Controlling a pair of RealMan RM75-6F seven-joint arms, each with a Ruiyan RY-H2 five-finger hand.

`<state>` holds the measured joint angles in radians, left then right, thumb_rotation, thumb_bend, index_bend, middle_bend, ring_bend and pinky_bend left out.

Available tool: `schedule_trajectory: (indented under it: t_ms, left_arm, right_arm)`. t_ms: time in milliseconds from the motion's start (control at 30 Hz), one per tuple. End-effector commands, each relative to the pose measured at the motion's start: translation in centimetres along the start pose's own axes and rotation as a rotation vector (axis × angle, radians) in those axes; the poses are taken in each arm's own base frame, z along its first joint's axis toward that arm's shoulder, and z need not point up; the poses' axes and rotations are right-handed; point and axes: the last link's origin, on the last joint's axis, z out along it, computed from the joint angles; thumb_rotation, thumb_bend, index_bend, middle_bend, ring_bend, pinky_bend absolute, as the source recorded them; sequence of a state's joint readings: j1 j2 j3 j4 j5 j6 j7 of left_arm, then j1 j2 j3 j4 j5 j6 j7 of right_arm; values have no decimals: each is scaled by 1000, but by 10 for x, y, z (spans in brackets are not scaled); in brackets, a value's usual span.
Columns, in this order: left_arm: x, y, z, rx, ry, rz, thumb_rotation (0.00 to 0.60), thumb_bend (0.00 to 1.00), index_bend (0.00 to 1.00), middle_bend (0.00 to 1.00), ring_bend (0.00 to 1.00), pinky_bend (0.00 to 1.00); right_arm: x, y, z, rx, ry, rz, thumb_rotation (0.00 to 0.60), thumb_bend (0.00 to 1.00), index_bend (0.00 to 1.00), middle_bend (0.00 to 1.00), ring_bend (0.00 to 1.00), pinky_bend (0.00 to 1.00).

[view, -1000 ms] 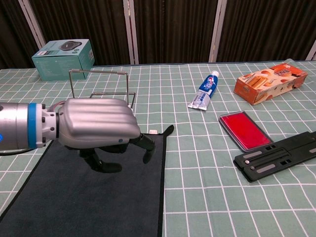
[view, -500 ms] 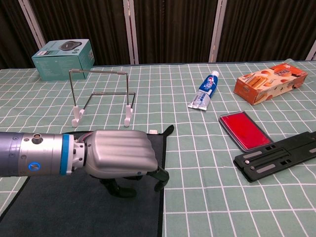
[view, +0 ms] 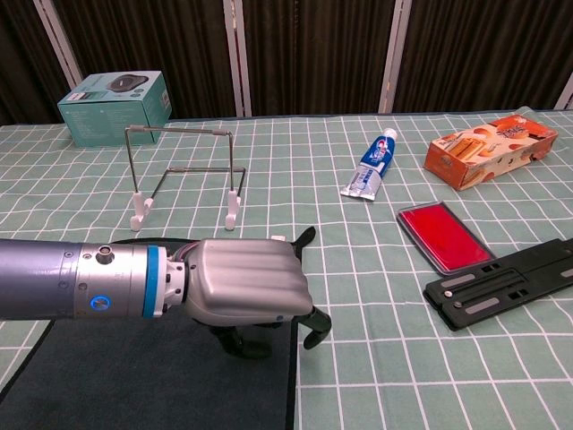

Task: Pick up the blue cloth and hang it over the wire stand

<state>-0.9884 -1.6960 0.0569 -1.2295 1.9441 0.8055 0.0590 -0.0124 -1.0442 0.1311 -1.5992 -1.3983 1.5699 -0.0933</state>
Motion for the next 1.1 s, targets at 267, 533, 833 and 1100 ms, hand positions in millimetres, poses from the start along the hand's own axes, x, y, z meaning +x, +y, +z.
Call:
schedule_trajectory:
  t_ms: [267,533,833,1100]
  left_arm:
    - [-2,-7,1,22,-31,34,600,397,403,1000,1000,1000]
    - [-8,-6,7,51,-37,49,600,397,402,1000,1000,1000]
    - [-11,-6,8,51,-43,44,600,402,509,1000,1000,1000]
    - [-12,-6,5,52,-22,23,600,402,560,1000,1000,1000]
  right_arm:
    - [0,0,0,2,-3,0,600,0,0,0,0,0]
    - [1,2,0,-4,-5,2,600,0,0,0,0,0]
    - [-1,3,1,-6,-17,9,600,0,0,0,0,0]
    - [-2,3,2,-8,-25,8,600,0,0,0,0,0]
